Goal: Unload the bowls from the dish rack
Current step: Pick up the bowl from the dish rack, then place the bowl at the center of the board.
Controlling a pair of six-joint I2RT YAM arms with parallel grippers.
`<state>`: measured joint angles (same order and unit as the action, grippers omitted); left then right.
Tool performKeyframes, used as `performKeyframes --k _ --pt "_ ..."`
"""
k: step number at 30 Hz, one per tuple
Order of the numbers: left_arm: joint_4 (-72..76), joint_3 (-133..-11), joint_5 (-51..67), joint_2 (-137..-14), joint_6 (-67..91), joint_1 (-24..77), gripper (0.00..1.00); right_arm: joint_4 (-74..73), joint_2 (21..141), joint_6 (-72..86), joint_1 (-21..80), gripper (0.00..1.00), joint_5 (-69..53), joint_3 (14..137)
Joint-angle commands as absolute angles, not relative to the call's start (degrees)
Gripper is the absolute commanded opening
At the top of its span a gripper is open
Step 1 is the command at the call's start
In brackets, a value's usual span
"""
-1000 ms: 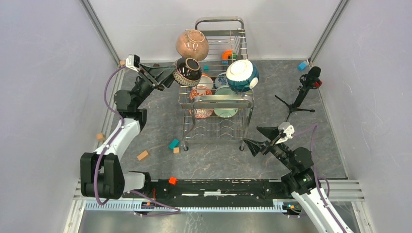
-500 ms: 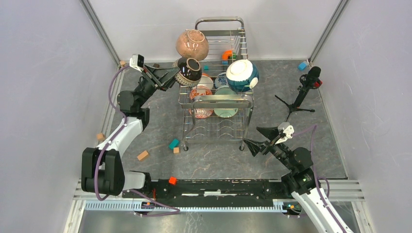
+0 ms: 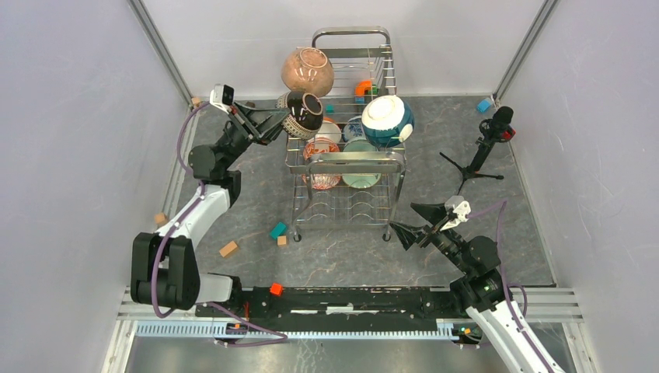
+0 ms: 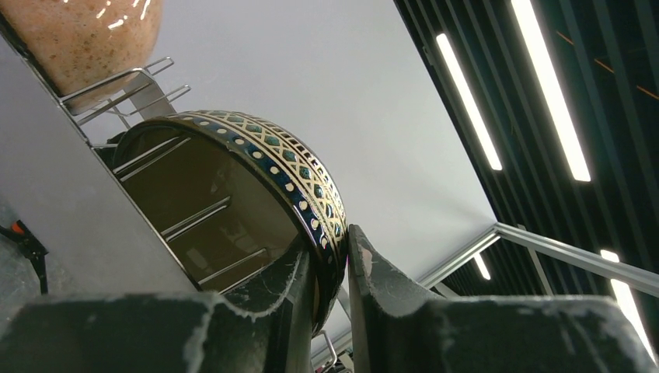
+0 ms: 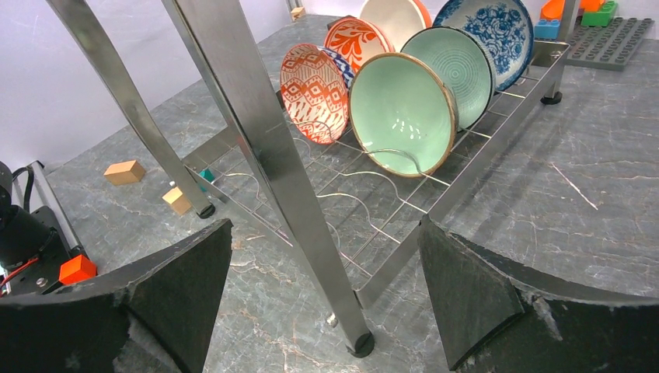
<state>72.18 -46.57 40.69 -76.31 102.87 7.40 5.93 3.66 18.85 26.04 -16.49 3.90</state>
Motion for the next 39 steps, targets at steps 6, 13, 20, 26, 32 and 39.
performKeyframes --k 6,13,20,26,32,39 --pt "74.4 -53.7 39.3 -75.9 105.3 7.1 0.02 6.4 3.1 19.1 26.3 0.95 -15.8 4.3" --pt "71.3 -57.1 38.4 -74.4 104.1 7.4 0.02 5.9 3.6 19.3 26.2 0.95 -15.5 4.9" --pt "67.2 -61.6 37.3 -72.4 103.1 7.6 0.02 1.7 4.2 20.0 26.2 0.98 -13.6 8.7" --pt "58.8 -64.9 37.1 -68.0 97.9 7.9 0.02 -7.7 3.5 21.2 26.3 0.98 -6.6 15.1" --pt "51.3 -66.3 37.2 -63.4 92.7 7.9 0.02 -11.7 1.9 20.5 26.3 0.98 -4.9 20.2" --pt "35.7 -68.8 38.0 -56.9 81.3 7.9 0.02 -15.4 2.0 18.8 26.2 0.98 -4.6 27.8"
